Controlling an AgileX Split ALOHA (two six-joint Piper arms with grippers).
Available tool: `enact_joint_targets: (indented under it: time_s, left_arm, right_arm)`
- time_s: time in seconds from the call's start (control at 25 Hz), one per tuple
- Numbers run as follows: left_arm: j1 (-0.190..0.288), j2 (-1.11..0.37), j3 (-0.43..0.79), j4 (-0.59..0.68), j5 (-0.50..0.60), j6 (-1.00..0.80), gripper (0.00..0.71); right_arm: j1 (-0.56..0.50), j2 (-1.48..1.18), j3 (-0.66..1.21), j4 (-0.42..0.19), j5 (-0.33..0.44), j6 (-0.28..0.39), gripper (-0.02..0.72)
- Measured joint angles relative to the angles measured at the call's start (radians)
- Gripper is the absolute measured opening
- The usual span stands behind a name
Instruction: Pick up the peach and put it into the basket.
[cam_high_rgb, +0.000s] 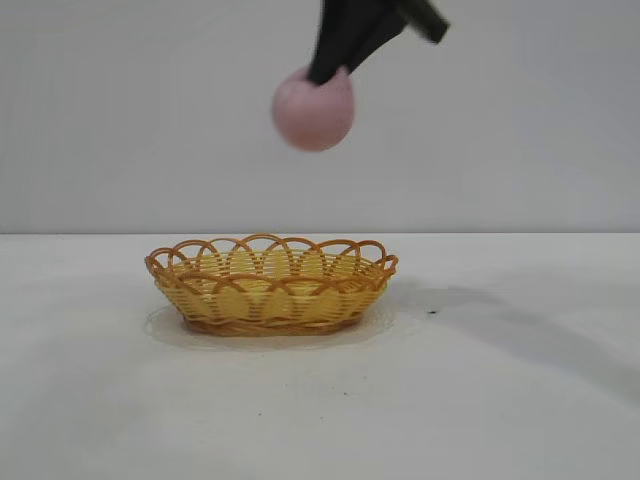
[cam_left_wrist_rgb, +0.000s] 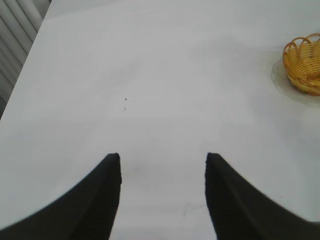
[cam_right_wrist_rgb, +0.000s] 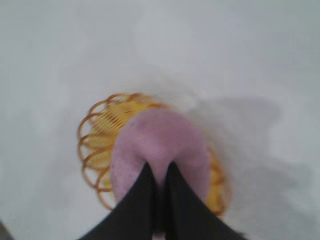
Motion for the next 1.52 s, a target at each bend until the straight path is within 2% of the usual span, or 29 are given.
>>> enact_joint_targets:
  time_s: [0.28,0.56,0.6,0.64,0.8,0.88,1.04,1.08,1.12,1.28,1.36,1.52]
  left_arm:
    - [0.000,0.000,0.000,0.000,0.000,0.000,0.370]
    - [0.000,0.000,0.000,0.000,0.000,0.000,0.370]
    - [0.000,0.000,0.000,0.000,0.000,0.000,0.370]
    - [0.000,0.000,0.000,0.000,0.000,0.000,0.370]
    - [0.000,0.000,0.000,0.000,0.000,0.000,0.370]
    - [0.000,0.000,0.000,0.000,0.000,0.000,0.370]
    - [0.000,0.000,0.000,0.000,0.000,0.000,0.370]
    - [0.000,0.000,0.000,0.000,0.000,0.000,0.370]
    - [0.000,0.000,0.000,0.000,0.000,0.000,0.370]
    - [0.000,0.000,0.000,0.000,0.000,0.000,0.370]
    - [0.000,0.000,0.000,0.000,0.000,0.000,0.370]
    - [0.000,0.000,0.000,0.000,0.000,0.000,0.370]
  right_arm:
    - [0.046,0.127,0.000,-0.036,0.021,0.016,0.000]
    - [0.046,0.182,0.000,-0.038,0.021,0.020,0.000]
    - [0.046,0.182,0.000,-0.038,0.021,0.022,0.057]
    - [0.046,0.182,-0.002,-0.040,0.021,0.030,0.057]
    - [0.046,0.147,-0.015,-0.075,0.017,0.065,0.276]
    - [0.046,0.103,-0.026,-0.090,0.010,0.077,0.340]
    - [0.020,0.021,-0.028,-0.109,-0.035,0.112,0.333]
    - [-0.001,0.014,-0.030,-0.127,-0.048,0.141,0.333]
    - [-0.029,0.012,-0.030,-0.152,-0.062,0.176,0.374]
    - [-0.194,0.038,-0.020,-0.354,-0.128,0.343,0.358]
    - [-0.286,0.070,-0.016,-0.429,-0.139,0.429,0.358]
    - [-0.425,0.106,-0.007,-0.467,-0.153,0.521,0.358]
